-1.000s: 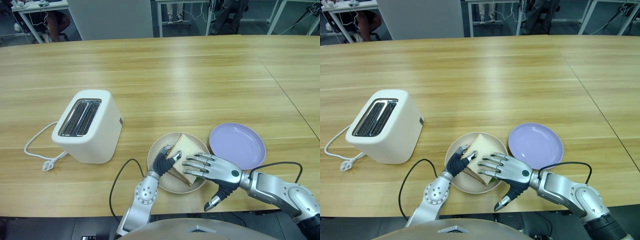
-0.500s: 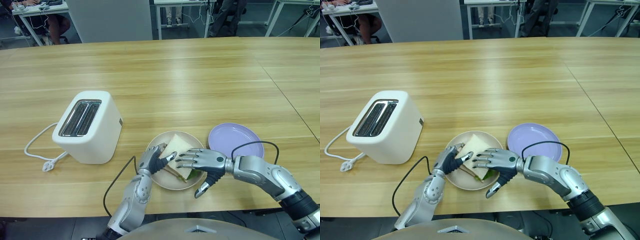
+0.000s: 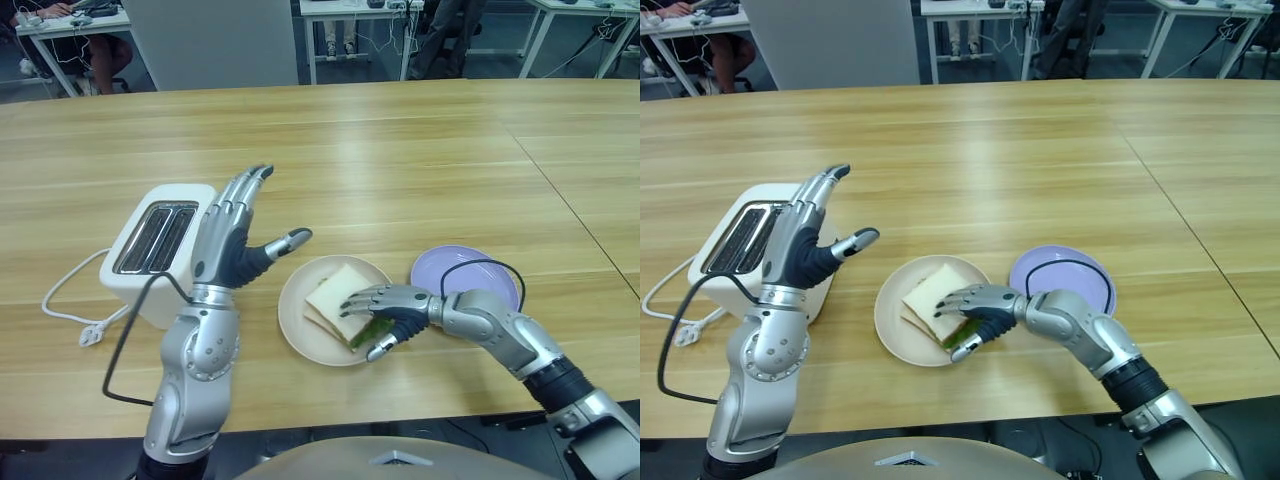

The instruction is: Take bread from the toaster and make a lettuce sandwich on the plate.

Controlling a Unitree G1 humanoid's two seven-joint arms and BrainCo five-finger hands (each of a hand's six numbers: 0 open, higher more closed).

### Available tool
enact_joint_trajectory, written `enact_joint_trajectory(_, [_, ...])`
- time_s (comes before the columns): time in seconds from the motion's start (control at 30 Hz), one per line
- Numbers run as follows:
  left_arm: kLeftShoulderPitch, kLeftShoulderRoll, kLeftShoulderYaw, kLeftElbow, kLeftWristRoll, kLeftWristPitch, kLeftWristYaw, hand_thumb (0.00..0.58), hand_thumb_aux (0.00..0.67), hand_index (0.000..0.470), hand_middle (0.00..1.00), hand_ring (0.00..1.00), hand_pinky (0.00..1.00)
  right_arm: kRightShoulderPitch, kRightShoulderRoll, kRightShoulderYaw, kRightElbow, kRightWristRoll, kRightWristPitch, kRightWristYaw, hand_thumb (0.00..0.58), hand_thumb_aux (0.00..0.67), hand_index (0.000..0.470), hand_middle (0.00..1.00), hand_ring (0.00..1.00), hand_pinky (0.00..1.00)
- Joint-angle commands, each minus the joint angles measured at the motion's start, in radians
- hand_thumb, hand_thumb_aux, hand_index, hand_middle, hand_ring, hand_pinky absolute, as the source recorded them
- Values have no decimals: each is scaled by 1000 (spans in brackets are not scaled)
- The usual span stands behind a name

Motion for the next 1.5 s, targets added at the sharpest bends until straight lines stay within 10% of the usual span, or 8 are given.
enact_joint_trajectory(0.03, [16,-6,56,-3,-151,-74,-25,565,562,386,0,0,0,4,51,-77,-16,117,49,-55,580,670,460,0,0,0])
enact_joint_trajectory(0.1, [23,-9,72,-9,-208,-97,-39,580,670,460,12,12,12,10,58,-121,-58,182,63,-63,580,670,460,31,31,31])
enact_joint_trajectory(0.13, [27,-3,78,-13,-236,-109,-55,580,670,460,1000,1000,1000,13,57,-144,-85,213,76,-61,580,670,460,1000,1000,1000])
enact_joint_trajectory(0.47, [226,207,184,-35,-597,-285,-371,580,670,460,1000,1000,1000,261,-177,-292,-459,652,247,202,580,670,460,1000,1000,1000])
enact_joint_trajectory(0.77, [462,479,-35,148,-270,-388,-577,580,670,460,1000,1000,1000,495,-291,-165,-465,359,166,231,580,670,460,1000,1000,1000])
enact_joint_trajectory(1.5, [-115,340,-324,685,215,-368,-423,580,670,460,1000,1000,1000,73,74,125,179,-196,121,-187,580,670,460,1000,1000,1000])
